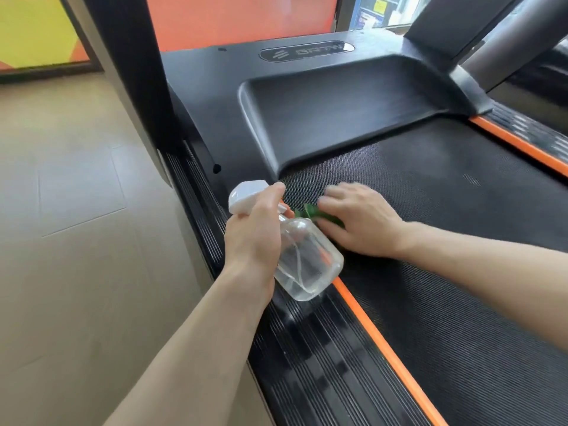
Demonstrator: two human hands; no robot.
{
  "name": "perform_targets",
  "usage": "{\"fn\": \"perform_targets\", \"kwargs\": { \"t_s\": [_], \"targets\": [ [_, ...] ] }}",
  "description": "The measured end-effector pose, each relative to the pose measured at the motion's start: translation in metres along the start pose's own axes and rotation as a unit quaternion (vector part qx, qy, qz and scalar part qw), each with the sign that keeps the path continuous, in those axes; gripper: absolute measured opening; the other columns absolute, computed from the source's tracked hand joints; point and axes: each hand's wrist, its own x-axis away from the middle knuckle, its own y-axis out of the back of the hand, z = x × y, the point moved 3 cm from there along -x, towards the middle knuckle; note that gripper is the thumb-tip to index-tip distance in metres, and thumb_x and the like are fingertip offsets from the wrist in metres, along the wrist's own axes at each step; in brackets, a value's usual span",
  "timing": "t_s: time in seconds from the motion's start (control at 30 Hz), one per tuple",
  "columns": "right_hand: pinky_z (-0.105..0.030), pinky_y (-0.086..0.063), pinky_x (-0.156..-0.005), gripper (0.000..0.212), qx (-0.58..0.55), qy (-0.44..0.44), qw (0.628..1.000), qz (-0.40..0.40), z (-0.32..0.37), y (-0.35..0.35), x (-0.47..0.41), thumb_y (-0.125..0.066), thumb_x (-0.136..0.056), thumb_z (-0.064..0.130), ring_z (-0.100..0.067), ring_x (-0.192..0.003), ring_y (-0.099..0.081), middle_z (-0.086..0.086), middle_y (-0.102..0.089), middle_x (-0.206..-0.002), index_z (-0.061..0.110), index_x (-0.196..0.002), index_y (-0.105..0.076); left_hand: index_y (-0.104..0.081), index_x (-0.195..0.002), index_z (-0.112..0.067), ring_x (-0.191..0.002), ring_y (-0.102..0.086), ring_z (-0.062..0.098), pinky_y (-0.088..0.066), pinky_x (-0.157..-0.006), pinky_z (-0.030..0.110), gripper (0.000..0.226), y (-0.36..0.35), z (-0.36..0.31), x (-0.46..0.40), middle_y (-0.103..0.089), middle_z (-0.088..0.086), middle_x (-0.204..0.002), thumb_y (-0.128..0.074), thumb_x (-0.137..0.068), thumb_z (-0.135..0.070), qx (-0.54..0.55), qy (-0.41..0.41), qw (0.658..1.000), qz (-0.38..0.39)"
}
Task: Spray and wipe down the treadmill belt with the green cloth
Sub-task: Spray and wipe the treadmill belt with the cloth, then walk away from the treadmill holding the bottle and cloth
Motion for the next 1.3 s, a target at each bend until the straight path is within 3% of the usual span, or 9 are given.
{"fn": "perform_targets", "kwargs": {
  "t_s": [0.1, 0.27, 0.4, 0.63, 0.77, 0.87, 1.0, 1.17, 1.3],
  "targets": [
    [-0.042, -0.045, -0.078, 0.033, -0.009, -0.126, 0.992, -0.027, -0.011, -0.014, -0.040, -0.048, -0.095, 0.046, -0.034, -0.084, -0.059, -0.005, -0.058, -0.085, 0.017, -0.084, -0.058, -0.073, -0.080, -0.018, -0.095, -0.078, 0.034, -0.058, -0.100, 0.056, 0.034, -0.001, 0.002, 0.000, -0.077, 0.006, -0.081, -0.074, -0.081, -0.051, -0.010, -0.002, 1.000, -0.009],
    [-0.041, -0.044, -0.082, 0.033, -0.034, -0.148, 0.988, -0.024, 0.003, -0.008, -0.029, -0.045, -0.094, 0.050, -0.033, -0.089, -0.059, -0.003, -0.060, -0.088, 0.021, -0.083, -0.057, -0.072, -0.097, -0.015, -0.085, -0.077, 0.030, -0.062, -0.093, 0.051, 0.047, 0.002, 0.001, 0.001, -0.080, 0.015, -0.101, -0.073, -0.073, -0.056, -0.005, 0.014, 1.000, -0.011],
    [-0.038, -0.043, -0.072, 0.032, -0.066, -0.106, 0.992, -0.006, 0.034, 0.010, 0.042, -0.041, -0.093, 0.050, -0.026, -0.077, -0.055, 0.004, -0.053, -0.079, 0.025, -0.075, -0.046, -0.070, -0.088, -0.017, -0.080, -0.075, 0.029, -0.059, -0.097, 0.055, 0.038, 0.004, 0.001, 0.003, -0.074, 0.007, -0.084, -0.073, -0.078, -0.053, -0.001, 0.008, 1.000, -0.011],
    [-0.035, -0.041, -0.073, 0.031, -0.024, 0.022, 0.999, 0.021, 0.035, 0.022, 0.092, -0.046, -0.100, 0.044, -0.021, -0.077, -0.049, 0.004, -0.050, -0.083, 0.019, -0.083, -0.052, -0.066, -0.110, -0.013, -0.076, -0.075, 0.025, -0.061, -0.089, 0.044, 0.044, 0.021, 0.007, 0.019, -0.077, 0.010, -0.094, -0.074, -0.087, -0.050, 0.009, 0.051, 0.998, 0.025],
    [-0.042, -0.046, -0.079, 0.039, 0.014, -0.177, 0.984, -0.010, 0.021, 0.010, 0.055, -0.040, -0.096, 0.049, -0.033, -0.087, -0.060, -0.005, -0.060, -0.088, 0.016, -0.088, -0.060, -0.064, -0.123, -0.008, -0.078, -0.077, 0.025, -0.061, -0.085, 0.043, 0.052, 0.047, 0.014, 0.049, -0.081, 0.013, -0.100, -0.073, -0.092, -0.049, -0.019, 0.058, 0.998, 0.033],
    [-0.041, -0.045, -0.087, 0.037, -0.027, -0.338, 0.939, 0.053, 0.033, 0.014, 0.041, -0.042, -0.098, 0.050, -0.033, -0.104, -0.060, -0.006, -0.063, -0.103, 0.019, -0.096, -0.063, -0.062, -0.104, -0.007, -0.065, -0.073, 0.022, -0.060, -0.071, 0.036, 0.043, 0.063, 0.013, 0.076, -0.077, 0.013, -0.088, -0.068, -0.096, -0.049, -0.009, 0.103, 0.993, 0.063],
    [-0.033, -0.047, -0.083, 0.040, -0.233, -0.380, 0.880, 0.163, 0.050, 0.053, 0.037, -0.052, -0.095, 0.056, -0.031, -0.101, -0.063, -0.005, -0.066, -0.095, 0.020, -0.082, -0.065, -0.065, -0.092, -0.005, -0.061, -0.068, 0.022, -0.058, -0.066, 0.031, 0.044, 0.082, -0.004, 0.104, -0.073, 0.015, -0.088, -0.063, -0.099, -0.048, -0.017, 0.116, 0.991, 0.070],
    [-0.040, -0.060, -0.075, 0.039, -0.652, -0.406, 0.621, 0.153, 0.108, 0.116, 0.028, -0.062, -0.090, 0.058, -0.022, -0.063, -0.062, -0.004, -0.060, -0.075, 0.020, -0.086, -0.064, -0.067, -0.093, -0.003, -0.048, -0.065, 0.016, -0.055, -0.048, 0.021, 0.048, 0.095, -0.030, 0.130, -0.070, 0.010, -0.072, -0.061, -0.100, -0.050, -0.057, 0.095, 0.992, 0.053],
    [-0.044, -0.058, -0.092, 0.043, -0.748, -0.294, 0.543, 0.242, 0.158, 0.133, 0.019, -0.062, -0.092, 0.055, -0.029, -0.094, -0.066, -0.009, -0.063, -0.097, 0.014, -0.105, -0.064, -0.067, -0.080, -0.008, -0.080, -0.073, 0.023, -0.061, -0.080, 0.034, 0.041, 0.111, -0.039, 0.142, -0.071, 0.007, -0.068, -0.069, -0.096, -0.047, -0.057, 0.072, 0.995, 0.029]
  ]
}}
